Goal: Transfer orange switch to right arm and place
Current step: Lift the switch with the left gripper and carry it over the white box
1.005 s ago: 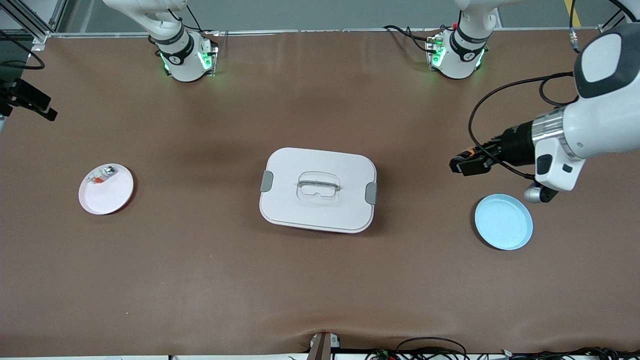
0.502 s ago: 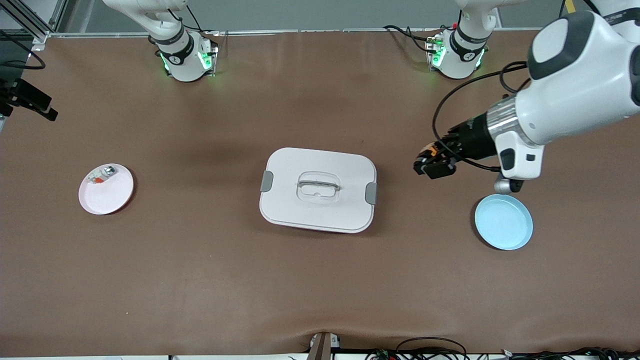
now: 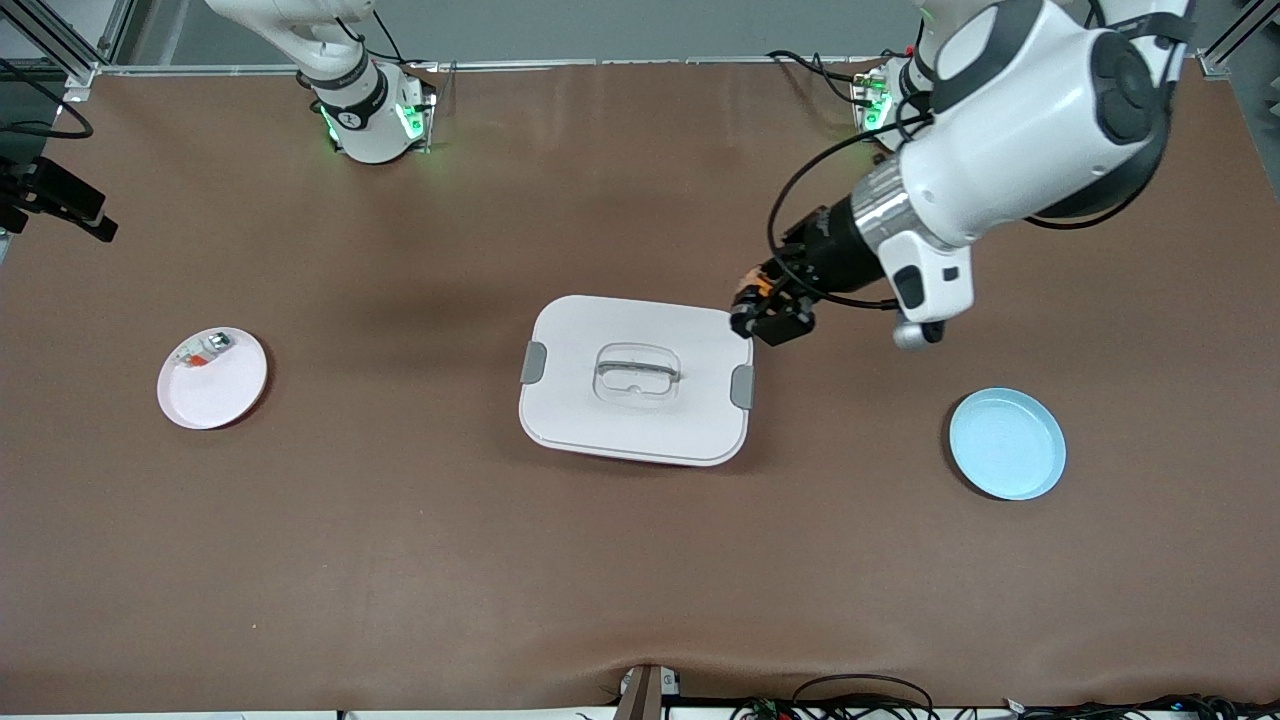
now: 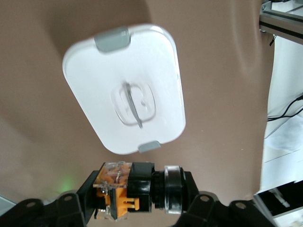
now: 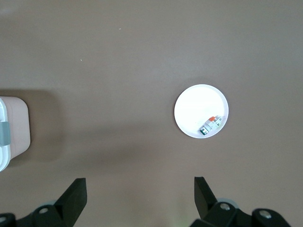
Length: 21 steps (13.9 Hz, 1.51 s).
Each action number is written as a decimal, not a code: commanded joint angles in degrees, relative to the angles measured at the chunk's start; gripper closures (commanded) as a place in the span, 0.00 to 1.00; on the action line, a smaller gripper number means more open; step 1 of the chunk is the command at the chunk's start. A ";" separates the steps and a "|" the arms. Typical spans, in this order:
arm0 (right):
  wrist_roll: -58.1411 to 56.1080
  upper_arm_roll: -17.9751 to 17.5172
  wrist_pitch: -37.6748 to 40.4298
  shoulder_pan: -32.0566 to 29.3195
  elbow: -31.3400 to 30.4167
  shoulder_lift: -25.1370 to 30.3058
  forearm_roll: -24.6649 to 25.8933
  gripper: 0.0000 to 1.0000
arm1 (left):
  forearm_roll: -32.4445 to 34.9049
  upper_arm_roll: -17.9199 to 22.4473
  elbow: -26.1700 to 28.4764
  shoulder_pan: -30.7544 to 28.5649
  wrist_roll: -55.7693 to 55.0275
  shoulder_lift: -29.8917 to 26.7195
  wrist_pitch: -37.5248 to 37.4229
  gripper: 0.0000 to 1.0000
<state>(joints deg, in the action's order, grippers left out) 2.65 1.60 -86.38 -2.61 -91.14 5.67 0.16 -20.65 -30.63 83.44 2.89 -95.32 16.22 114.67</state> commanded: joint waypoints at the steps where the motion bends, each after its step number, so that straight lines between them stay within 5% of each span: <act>1: -0.54 -0.46 -0.36 -0.55 -1.14 1.36 -0.16 0.00 | -0.18 -0.05 -0.56 2.81 -7.31 2.06 3.18 0.64; 11: -0.54 -0.37 -0.54 -0.46 -0.79 1.19 -0.16 0.00 | -0.01 0.83 -3.28 13.97 -30.08 9.44 13.46 0.60; 21: -0.18 -0.37 -1.15 0.42 1.57 0.48 -0.52 0.00 | 2.45 1.53 -4.33 18.03 -29.92 9.71 16.37 0.59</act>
<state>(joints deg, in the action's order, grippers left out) 2.62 1.15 -87.24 -1.94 -90.61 5.70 0.01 -19.22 -29.70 80.77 20.05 -124.60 25.64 130.74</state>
